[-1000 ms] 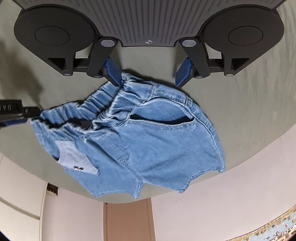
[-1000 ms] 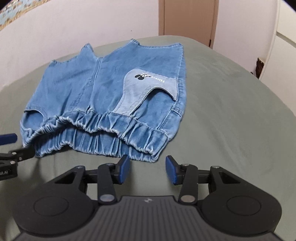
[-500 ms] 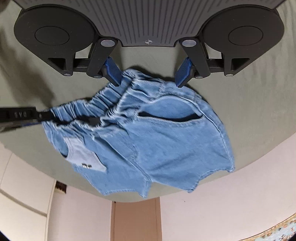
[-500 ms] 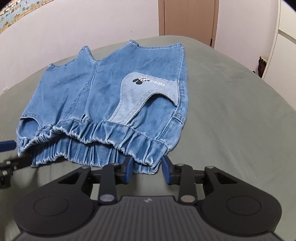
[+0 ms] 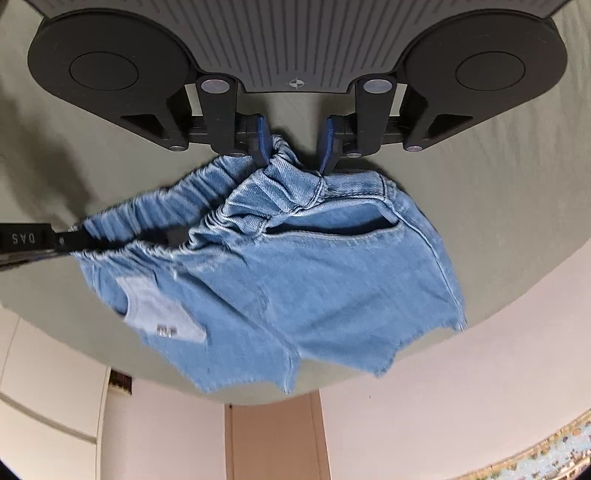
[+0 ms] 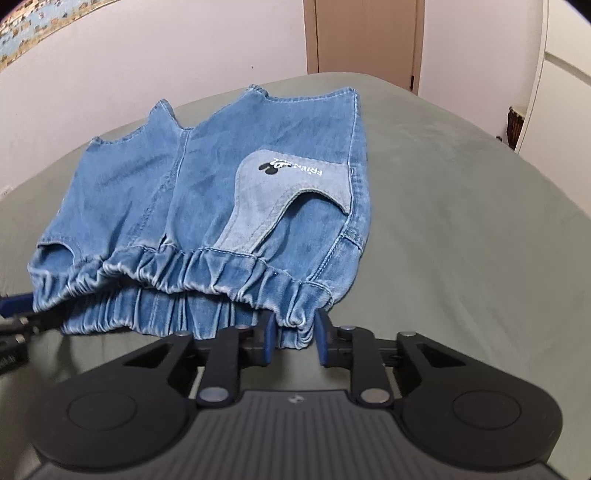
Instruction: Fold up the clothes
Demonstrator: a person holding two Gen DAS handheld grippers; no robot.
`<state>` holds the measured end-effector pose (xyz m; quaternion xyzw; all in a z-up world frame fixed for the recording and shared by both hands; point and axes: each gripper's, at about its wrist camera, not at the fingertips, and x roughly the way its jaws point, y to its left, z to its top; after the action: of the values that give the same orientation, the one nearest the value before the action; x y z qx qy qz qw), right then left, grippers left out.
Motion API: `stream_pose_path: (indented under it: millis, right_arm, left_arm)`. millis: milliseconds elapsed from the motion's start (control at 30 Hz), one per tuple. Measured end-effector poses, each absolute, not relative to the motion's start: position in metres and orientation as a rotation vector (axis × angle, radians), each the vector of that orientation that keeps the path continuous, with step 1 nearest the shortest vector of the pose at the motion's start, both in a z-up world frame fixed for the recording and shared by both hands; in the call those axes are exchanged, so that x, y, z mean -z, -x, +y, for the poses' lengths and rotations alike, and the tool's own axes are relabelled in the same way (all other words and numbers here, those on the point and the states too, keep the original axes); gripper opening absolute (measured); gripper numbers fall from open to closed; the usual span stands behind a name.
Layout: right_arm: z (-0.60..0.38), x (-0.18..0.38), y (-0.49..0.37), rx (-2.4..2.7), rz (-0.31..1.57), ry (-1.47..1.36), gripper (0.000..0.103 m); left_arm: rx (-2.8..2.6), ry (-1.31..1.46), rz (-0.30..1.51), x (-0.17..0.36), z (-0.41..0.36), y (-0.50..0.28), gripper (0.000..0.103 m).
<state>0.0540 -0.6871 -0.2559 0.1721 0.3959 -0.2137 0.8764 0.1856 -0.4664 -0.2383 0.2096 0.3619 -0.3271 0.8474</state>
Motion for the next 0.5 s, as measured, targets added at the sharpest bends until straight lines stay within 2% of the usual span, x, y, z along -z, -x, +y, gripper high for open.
stream_pose_path:
  millis: [100, 200, 233, 367, 433, 500]
  right_arm:
    - [-0.689, 0.249, -0.047, 0.435, 0.828, -0.394, 0.013]
    - [-0.687, 0.265, -0.047, 0.432, 0.884, -0.387, 0.011]
    - [-0.686, 0.273, -0.047, 0.434, 0.905, -0.387, 0.004]
    - [-0.691, 0.275, -0.045, 0.419, 0.896, -0.399, 0.005]
    - [-0.694, 0.266, -0.041, 0.402, 0.882, -0.405, 0.005]
    - [-0.694, 0.252, -0.036, 0.374, 0.852, -0.395, 0.008]
  left_arm:
    - [0.701, -0.415, 0.777, 0.23, -0.457, -0.186, 0.015]
    - [0.707, -0.429, 0.823, 0.245, -0.452, -0.183, 0.015]
    - [0.704, -0.441, 0.837, 0.255, -0.452, -0.182, 0.015]
    - [0.715, -0.485, 0.807, 0.264, -0.452, -0.173, 0.018]
    - [0.733, -0.511, 0.785, 0.254, -0.451, -0.167, 0.028]
    - [0.756, -0.541, 0.744, 0.243, -0.45, -0.158, 0.042]
